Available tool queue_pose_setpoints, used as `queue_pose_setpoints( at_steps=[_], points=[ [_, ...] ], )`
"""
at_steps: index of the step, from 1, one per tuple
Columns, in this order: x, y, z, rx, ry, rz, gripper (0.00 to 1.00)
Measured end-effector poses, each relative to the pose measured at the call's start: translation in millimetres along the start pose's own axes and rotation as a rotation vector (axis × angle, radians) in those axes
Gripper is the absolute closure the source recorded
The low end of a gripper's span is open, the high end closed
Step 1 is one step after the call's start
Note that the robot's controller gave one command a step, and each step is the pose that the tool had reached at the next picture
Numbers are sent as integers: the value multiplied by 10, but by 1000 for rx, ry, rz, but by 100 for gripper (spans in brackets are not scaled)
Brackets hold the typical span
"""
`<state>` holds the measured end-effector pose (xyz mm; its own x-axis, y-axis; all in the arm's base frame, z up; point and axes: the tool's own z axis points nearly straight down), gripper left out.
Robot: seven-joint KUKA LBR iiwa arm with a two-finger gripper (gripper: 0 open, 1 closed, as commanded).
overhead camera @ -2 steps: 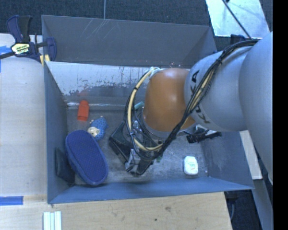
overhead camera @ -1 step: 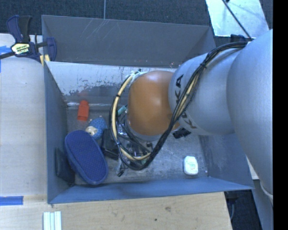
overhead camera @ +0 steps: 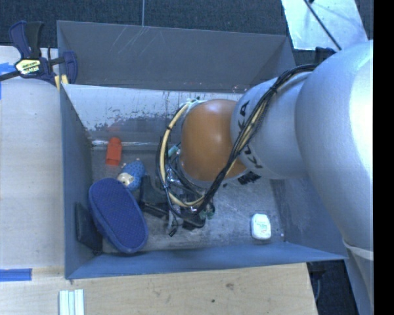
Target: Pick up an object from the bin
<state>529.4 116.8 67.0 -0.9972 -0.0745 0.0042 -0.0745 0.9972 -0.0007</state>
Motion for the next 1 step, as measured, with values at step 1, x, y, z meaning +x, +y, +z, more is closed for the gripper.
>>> queue_pose_setpoints(
  at_steps=[1],
  points=[
    [-1, 17, -29, -1, -2, 0, 100]
  ],
)
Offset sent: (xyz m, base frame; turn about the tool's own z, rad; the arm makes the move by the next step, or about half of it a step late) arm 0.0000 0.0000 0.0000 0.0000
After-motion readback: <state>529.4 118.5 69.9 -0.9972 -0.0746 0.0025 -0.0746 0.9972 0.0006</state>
